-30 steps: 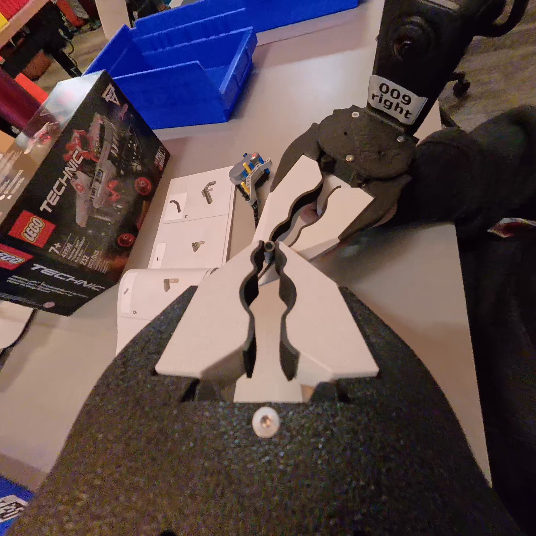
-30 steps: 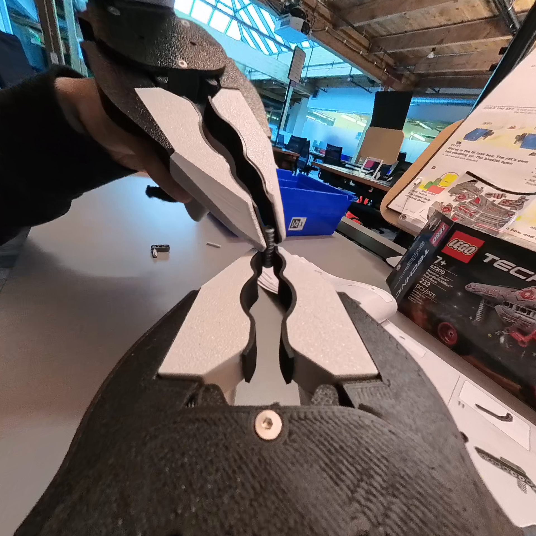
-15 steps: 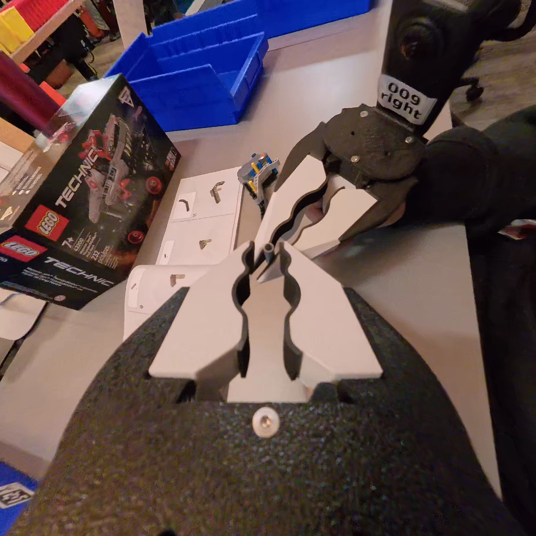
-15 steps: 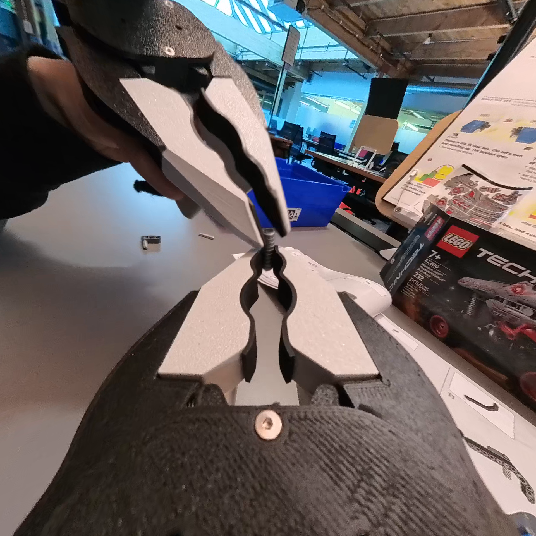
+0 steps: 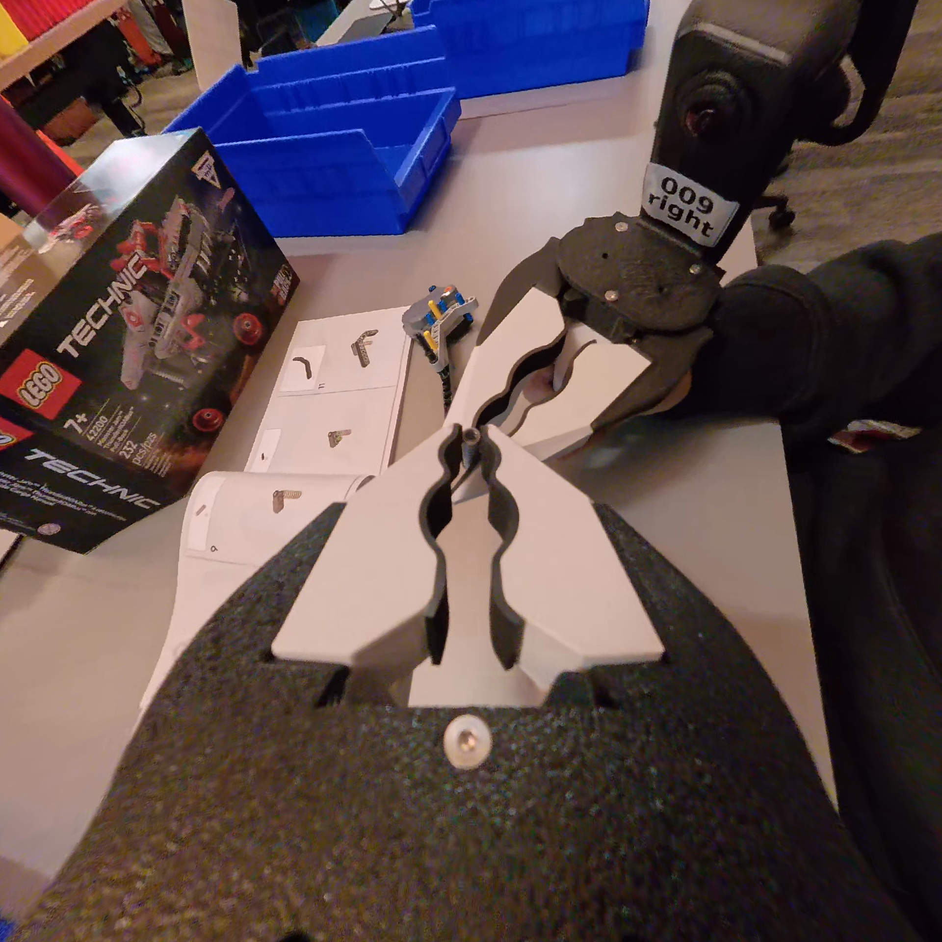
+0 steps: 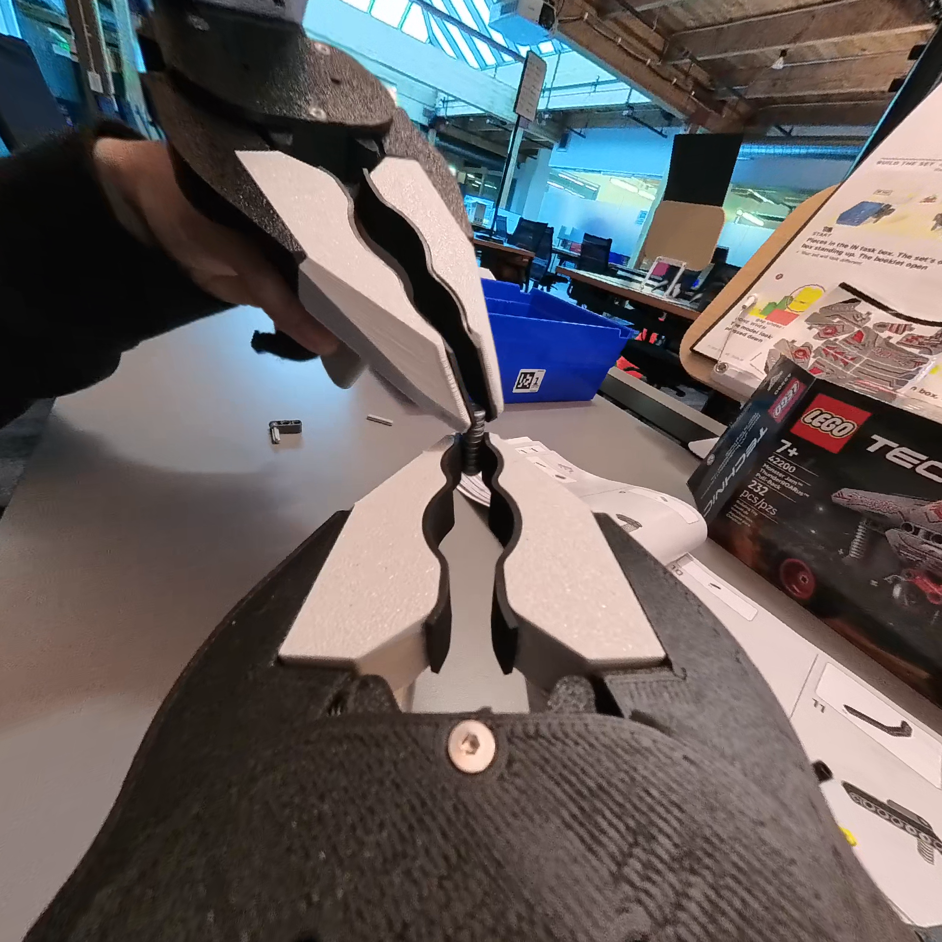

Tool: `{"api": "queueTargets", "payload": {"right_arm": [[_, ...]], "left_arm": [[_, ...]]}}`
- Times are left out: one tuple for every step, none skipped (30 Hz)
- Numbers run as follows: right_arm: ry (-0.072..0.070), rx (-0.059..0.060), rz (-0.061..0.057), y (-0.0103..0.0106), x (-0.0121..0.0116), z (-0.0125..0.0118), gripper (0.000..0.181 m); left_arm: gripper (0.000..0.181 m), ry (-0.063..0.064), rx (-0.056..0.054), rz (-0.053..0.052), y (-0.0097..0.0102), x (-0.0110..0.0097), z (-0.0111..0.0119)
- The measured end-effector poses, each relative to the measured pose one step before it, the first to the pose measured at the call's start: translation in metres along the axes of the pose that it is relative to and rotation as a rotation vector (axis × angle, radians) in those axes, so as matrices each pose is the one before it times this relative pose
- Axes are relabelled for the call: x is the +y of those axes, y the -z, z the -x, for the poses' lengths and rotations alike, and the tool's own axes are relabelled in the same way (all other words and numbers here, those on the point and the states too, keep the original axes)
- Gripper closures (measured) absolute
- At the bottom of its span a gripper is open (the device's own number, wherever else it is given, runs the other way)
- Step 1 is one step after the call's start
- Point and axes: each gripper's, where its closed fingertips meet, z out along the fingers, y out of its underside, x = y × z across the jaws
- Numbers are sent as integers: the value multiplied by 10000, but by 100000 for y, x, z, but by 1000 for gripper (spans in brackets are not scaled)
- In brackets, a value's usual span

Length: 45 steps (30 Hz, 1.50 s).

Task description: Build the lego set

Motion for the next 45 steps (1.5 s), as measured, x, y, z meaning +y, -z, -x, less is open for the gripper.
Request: {"api": "queueTargets", "payload": {"right_arm": [[-68,12,-82,80,-97,-95,178],[-34,28,-93,79,-118,-81,178],[33,-41,-85,55,-108,65,178],[8,-29,-38,25,-46,41,178],[3,71,-2,0,-5,-92,178],[38,32,16,-21,20,-6,178],[57,-29,37,-33,42,98,178],[26,63,38,-38,45,-60,178],[21,20,29,-45,43,-2,178],[-18,-50,91,-91,120,48,178],[-54,-83,105,-89,134,47,178],[-29,23,4,-12,4,-52,178],[19,112,4,29,14,-120,178],[-8,31,57,-22,73,-52,178],[-61,-95,75,-38,96,83,178],[-103,-30,52,-29,59,-14,178],[-105,-18,51,-30,59,-40,178],[-205,-160,129,-74,169,39,178],[-227,-25,78,-63,109,-179,178],[-214,-1,-11,-4,-8,-224,178],[-246,-117,37,-34,61,-81,178],[-241,-67,39,-29,55,-155,178],[-178,11,0,-15,4,-192,178],[-125,-63,55,-51,77,-57,178],[-84,1,85,-92,109,-91,178],[-17,17,69,-74,90,-42,178],[41,-54,74,-92,90,118,178],[67,10,81,-75,107,50,178],[97,28,47,-54,59,60,178],[88,9,21,-32,25,90,178],[68,59,5,-6,-3,-10,178],[69,69,-39,33,-50,-19,178],[73,58,-107,78,-129,6,178],[42,29,-67,81,-92,8,178],[30,22,-22,30,-23,4,178],[31,-43,56,-24,66,105,178],[65,-92,73,-57,91,203,178],[70,-47,99,-90,123,130,178],[73,26,71,-70,92,44,178],[48,7,76,-78,92,48,178],[16,-9,82,-90,106,24,178],[9,0,34,-36,48,10,178],[-8,0,-16,7,-19,-6,178],[-43,-28,-22,18,-28,-4,178],[-77,-34,-27,30,-34,-44,178]], "left_arm": [[177,115,46,-179,-34,-122,9],[177,117,81,-188,-16,-117,-47],[177,97,101,-136,16,-56,-80],[177,20,22,-69,24,35,-7],[177,-9,-50,-21,-15,93,73],[177,19,6,42,-61,173,-16],[177,-3,-8,45,-68,134,-8],[177,-61,-60,28,-7,43,33],[177,-109,-86,77,30,57,58],[177,-142,-98,147,8,141,55],[177,-112,-83,117,2,102,62],[177,-79,-60,17,-24,-19,42],[177,-72,-42,-22,-56,-30,16],[177,-30,-7,-5,-31,45,17],[177,19,10,-8,10,63,48],[177,33,-15,-66,-6,29,73],[177,22,-14,-80,-49,53,47],[176,29,-27,-55,-12,96,102],[171,86,-82,-96,64,-5,214],[161,130,-69,-108,144,-81,231],[158,142,-12,-74,201,-71,181],[158,148,29,-57,208,-51,140],[157,165,35,-45,153,-35,122],[157,174,-16,-46,65,-43,154],[157,155,-14,-29,-5,8,103],[157,134,3,18,-93,86,38],[157,122,-49,55,-155,135,72],[157,57,-7,56,-197,161,-21],[158,-6,60,49,-225,154,-141],[158,-28,0,70,-213,168,-60],[159,-64,-41,46,-134,86,-2],[158,-73,-6,-25,46,-72,-30],[158,-59,-60,-42,289,-147,102],[158,-100,-123,-13,554,-126,250],[158,-155,-133,-8,823,-87,317],[157,-109,-207,-4,1101,7,445],[156,-13,-288,67,1289,280,606],[156,64,-212,249,1372,801,514],[156,111,-41,492,1380,1419,237],[155,118,-75,603,1269,1865,183],[156,80,-198,539,1117,2096,220],[160,85,-91,458,924,2234,-58],[163,289,53,410,703,2262,-370],[162,516,72,323,447,2034,-414],[158,504,61,220,240,1741,-414]]}}
